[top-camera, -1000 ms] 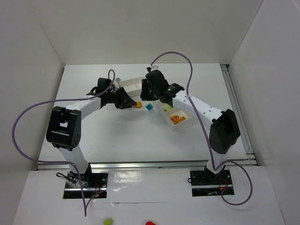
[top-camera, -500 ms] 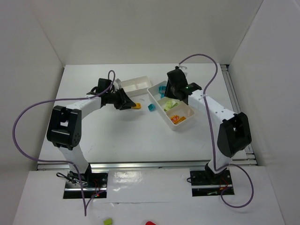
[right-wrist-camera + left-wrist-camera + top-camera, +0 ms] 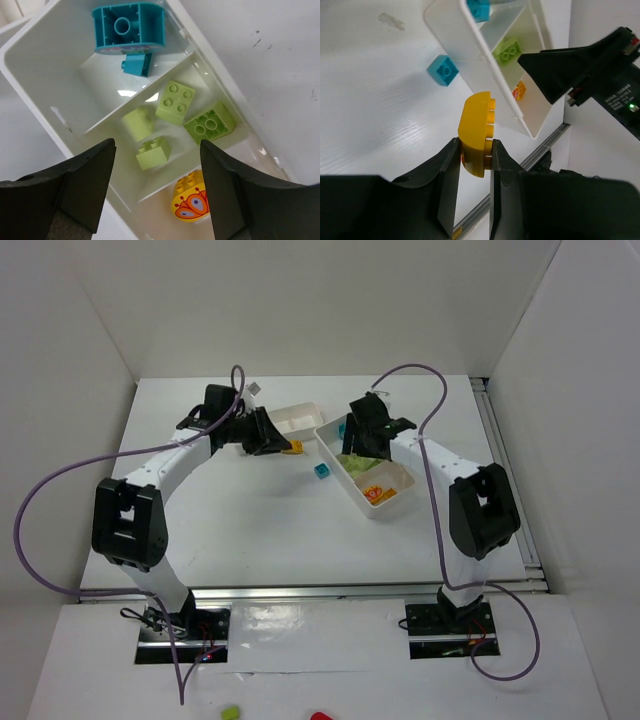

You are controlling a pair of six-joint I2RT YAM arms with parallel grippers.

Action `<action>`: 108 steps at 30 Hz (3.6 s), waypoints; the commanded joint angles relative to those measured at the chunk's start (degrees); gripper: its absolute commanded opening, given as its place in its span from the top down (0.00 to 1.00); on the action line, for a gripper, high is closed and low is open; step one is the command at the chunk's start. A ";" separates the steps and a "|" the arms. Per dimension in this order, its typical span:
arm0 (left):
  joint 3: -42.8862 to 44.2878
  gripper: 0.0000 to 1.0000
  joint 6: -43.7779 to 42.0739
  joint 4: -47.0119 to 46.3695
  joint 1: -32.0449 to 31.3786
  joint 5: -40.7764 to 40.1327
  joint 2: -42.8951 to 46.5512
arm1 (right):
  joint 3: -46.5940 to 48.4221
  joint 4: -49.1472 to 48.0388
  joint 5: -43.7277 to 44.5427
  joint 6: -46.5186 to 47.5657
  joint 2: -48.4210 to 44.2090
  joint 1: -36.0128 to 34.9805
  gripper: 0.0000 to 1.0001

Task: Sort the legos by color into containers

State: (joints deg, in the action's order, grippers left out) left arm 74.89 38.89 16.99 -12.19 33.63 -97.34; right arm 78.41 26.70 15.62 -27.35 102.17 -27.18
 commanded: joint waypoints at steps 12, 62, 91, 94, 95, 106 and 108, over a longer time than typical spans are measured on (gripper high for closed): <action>12.88 1.00 -7.25 4.28 -11.71 2.94 -3.62 | -8.09 -0.69 8.55 -1.73 -21.57 12.76 0.27; 12.46 0.09 -41.96 -1.35 -22.10 -37.05 -23.23 | -13.64 4.15 -5.60 0.99 -30.72 24.89 0.25; 20.29 1.00 -34.42 11.12 -20.33 -27.84 -16.49 | -9.15 5.73 -2.87 -1.12 -27.46 19.28 0.25; 21.87 1.00 -31.52 13.49 -20.33 -25.56 -14.20 | -9.15 5.21 -2.87 -1.12 -27.46 19.27 0.25; 23.96 1.00 -31.51 14.03 -20.33 -24.85 -14.19 | -9.15 5.21 -2.87 -1.12 -27.46 19.27 0.25; 56.58 0.94 -24.74 23.17 -19.81 -30.90 -34.93 | -9.15 5.82 -1.03 -1.12 -28.78 18.74 0.25; 57.99 0.74 -24.13 22.39 -19.81 -30.90 -36.16 | -9.68 5.82 -1.03 -1.12 -28.78 18.74 0.24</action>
State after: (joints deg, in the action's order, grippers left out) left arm 130.17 12.47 35.09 -32.36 4.54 -130.50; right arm 66.83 32.25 12.97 -28.08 75.22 -7.92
